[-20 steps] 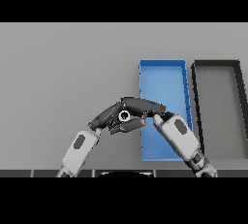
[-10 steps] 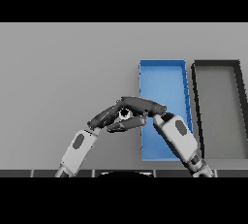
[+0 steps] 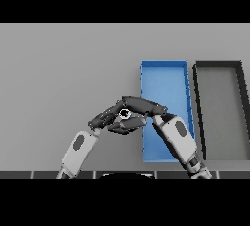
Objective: Pick up the blue pipe and place it into the blue bin.
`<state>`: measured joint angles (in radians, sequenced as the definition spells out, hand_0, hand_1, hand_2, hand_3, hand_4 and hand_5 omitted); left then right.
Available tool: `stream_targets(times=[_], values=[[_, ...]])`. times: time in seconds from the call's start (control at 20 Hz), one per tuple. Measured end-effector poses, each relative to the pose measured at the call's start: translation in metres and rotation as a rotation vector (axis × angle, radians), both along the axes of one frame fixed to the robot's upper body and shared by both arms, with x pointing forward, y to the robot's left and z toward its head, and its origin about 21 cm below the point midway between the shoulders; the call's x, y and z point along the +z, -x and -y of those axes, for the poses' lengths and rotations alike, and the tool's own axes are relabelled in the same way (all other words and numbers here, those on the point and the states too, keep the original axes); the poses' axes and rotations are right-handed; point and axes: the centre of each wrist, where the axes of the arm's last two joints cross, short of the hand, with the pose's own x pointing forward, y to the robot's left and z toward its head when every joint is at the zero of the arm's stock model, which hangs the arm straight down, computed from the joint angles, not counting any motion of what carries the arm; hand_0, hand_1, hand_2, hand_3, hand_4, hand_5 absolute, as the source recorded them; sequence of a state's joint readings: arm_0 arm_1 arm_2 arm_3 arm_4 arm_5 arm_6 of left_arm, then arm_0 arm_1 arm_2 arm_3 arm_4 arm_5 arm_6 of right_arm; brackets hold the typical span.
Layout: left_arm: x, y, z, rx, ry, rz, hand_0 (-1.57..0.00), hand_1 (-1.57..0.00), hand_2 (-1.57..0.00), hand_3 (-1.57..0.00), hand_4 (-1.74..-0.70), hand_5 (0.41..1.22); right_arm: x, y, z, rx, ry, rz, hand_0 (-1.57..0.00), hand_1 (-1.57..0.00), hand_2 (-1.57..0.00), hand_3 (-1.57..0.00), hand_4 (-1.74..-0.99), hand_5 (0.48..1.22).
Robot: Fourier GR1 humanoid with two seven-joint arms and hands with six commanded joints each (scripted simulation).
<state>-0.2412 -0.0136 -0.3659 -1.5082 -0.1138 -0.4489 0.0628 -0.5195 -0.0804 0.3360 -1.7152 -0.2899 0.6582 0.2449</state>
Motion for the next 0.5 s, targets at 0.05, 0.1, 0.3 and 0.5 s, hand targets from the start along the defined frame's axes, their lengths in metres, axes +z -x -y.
stream_targets(times=[0.05,0.1,0.3,0.5], values=[[0.0,-0.001,0.001,0.005,-0.011,-0.006,-0.03,-0.03,-0.03,-0.02,-0.97,0.544,0.002,0.0,0.001,-0.002,-0.018,0.002,-1.57,-1.57,-1.57,-1.57,-1.497,1.22],[0.001,-0.001,0.0,0.013,-0.012,-0.012,-0.03,-0.02,-0.02,-0.02,-0.97,0.531,0.005,0.001,0.0,-0.003,-0.032,0.001,-1.57,-1.57,-1.57,-1.57,-1.497,1.221],[-0.002,-0.004,0.0,0.02,-0.028,-0.018,-0.01,-0.01,-0.01,-0.01,-0.97,0.493,0.034,-0.009,0.0,-0.007,-0.059,-0.053,-1.57,-1.57,-1.57,-1.57,-1.494,1.221],[-0.002,0.0,0.001,0.027,-0.036,-0.021,0.0,0.0,0.0,0.0,-0.96,0.475,0.078,-0.014,0.009,-0.001,-0.163,-0.107,-1.57,-1.57,-1.57,-1.57,-1.496,1.221]])
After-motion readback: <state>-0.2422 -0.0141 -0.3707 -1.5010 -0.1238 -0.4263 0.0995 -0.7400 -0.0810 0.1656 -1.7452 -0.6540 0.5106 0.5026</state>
